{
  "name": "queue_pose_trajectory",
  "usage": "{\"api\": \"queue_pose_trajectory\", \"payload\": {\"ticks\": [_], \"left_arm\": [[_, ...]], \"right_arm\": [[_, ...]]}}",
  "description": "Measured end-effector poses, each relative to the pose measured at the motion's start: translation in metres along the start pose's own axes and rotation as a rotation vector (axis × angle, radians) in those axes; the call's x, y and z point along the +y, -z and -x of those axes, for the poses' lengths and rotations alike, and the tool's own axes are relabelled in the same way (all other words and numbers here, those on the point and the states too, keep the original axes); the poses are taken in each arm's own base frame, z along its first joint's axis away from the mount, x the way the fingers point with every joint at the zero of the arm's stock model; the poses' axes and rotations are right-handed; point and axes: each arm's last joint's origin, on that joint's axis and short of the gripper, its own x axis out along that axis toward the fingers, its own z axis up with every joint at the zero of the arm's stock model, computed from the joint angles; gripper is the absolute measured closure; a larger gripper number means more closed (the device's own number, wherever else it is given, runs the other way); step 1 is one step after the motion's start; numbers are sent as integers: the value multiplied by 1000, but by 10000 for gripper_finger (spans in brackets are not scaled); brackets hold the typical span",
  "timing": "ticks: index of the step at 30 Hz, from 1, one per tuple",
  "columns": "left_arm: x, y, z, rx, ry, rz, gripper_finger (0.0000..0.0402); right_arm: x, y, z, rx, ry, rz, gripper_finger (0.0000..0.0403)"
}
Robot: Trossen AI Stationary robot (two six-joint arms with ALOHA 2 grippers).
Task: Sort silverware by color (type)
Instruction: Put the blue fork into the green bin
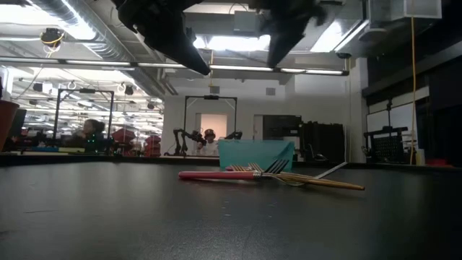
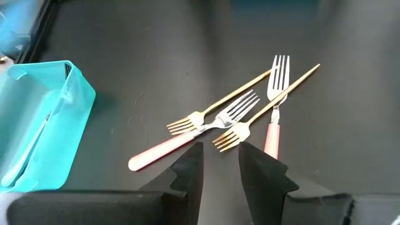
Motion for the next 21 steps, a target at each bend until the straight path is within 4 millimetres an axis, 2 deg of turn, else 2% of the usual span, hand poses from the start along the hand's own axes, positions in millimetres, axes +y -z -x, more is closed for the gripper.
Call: {"api": "queue_pose_trajectory", "payload": {"ticks": [8, 11, 15, 21], "left_arm": [[0, 0, 0, 0, 0, 0, 306], [0, 0, 0, 0, 0, 0, 306], [0, 0, 0, 1, 0, 0, 306], [0, 0, 0, 1, 0, 0, 306]], "right_arm": [[-82, 13, -22, -222, 49, -219, 402], [-106, 19, -39, -277, 39, -275, 402], [-129, 31, -67, -261, 20, -381, 402], [-153, 56, -112, -151, 1, -536, 402]]}}
